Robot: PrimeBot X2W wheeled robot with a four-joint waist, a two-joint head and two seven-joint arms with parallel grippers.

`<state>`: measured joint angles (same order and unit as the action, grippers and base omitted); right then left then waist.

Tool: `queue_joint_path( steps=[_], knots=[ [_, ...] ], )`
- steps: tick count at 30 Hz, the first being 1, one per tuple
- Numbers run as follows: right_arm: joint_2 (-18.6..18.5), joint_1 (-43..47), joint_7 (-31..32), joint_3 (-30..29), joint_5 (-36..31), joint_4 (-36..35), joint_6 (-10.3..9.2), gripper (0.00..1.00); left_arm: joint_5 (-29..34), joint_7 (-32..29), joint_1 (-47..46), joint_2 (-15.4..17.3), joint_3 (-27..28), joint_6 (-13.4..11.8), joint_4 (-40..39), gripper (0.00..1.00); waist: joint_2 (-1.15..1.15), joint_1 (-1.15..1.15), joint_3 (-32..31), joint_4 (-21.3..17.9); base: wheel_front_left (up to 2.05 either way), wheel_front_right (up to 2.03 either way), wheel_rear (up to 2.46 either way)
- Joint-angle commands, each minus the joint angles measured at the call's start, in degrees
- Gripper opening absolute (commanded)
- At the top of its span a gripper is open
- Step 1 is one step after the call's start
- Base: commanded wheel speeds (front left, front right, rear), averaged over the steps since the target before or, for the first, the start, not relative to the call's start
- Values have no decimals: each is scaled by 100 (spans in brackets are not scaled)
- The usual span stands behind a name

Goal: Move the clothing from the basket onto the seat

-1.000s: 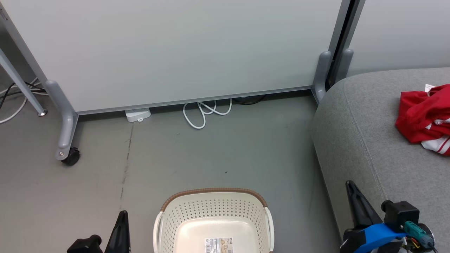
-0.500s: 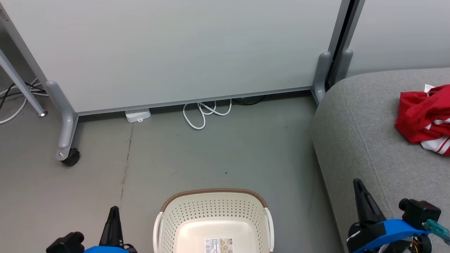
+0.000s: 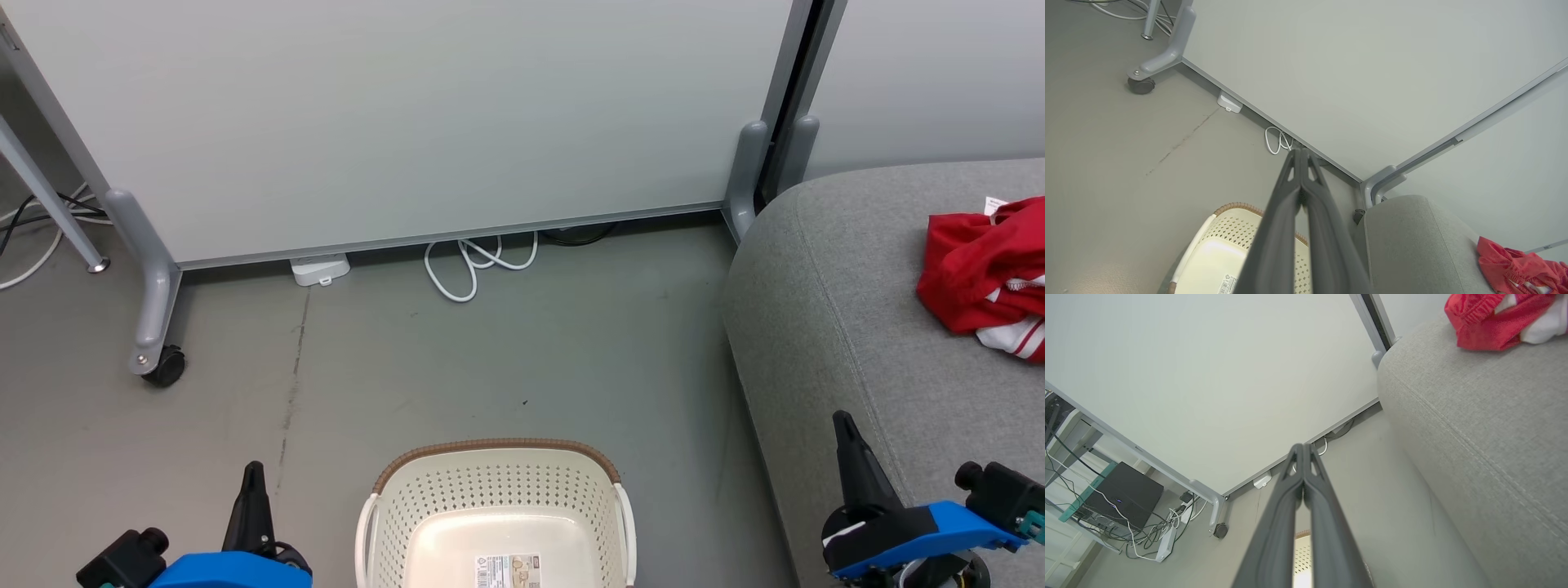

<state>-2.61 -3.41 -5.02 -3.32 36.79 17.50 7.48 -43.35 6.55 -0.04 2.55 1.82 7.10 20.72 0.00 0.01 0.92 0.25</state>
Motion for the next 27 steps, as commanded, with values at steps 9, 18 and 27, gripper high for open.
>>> queue_joint_path(
  steps=[9, 18, 27],
  knots=[
    [-20, -174, 184, -62, 868, -138, 1, 0, -756, -206, -233, 30, 99, 23, -179, 0, 0, 0, -7, -2, 0, 0, 0],
    [-23, -199, 329, -102, 1562, -173, 1, 0, -1368, -370, -299, 32, 159, 28, -256, 0, 0, 0, -14, -5, 0, 0, 0],
    [-26, -218, 461, -139, 2201, -204, 1, 0, -1928, -521, -355, 35, 213, 33, -327, 0, 0, 0, -22, -7, 0, 0, 0]
  ],
)
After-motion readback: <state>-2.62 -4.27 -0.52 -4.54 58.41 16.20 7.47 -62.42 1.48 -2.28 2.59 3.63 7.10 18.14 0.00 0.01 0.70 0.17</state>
